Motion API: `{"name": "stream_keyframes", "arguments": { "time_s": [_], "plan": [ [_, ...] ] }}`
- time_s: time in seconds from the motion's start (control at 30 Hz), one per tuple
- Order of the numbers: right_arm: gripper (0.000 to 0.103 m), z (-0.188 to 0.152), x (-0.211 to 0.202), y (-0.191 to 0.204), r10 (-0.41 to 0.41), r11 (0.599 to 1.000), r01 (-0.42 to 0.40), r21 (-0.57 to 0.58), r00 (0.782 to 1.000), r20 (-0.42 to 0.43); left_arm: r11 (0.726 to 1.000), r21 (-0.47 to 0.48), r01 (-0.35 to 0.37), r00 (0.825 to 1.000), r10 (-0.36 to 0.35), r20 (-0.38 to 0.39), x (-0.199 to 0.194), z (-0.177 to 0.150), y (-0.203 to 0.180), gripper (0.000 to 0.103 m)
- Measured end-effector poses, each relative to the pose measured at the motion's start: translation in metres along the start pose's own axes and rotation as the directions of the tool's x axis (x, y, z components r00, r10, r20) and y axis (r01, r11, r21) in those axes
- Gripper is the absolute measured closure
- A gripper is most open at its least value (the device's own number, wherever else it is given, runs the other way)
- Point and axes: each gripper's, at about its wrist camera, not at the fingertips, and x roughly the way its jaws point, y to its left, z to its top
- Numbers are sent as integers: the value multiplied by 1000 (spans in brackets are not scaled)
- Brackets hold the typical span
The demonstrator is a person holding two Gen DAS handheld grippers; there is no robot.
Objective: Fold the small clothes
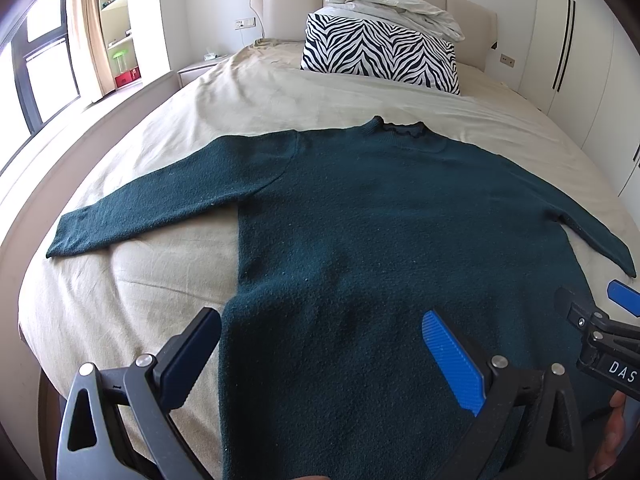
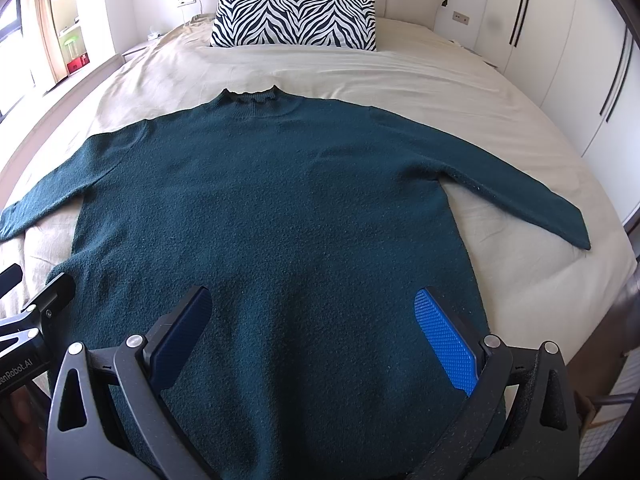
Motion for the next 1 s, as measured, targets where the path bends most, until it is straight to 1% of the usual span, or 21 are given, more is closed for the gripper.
{"name": "stream_keyframes", "arguments": {
  "time_s": [1.0],
  "plan": [
    [0, -2, 1, 1, -1, 1000, 1, 0, 1000, -4, 1000, -4, 2, 1000, -2, -5, 3, -1, 3, 0]
  ]
}}
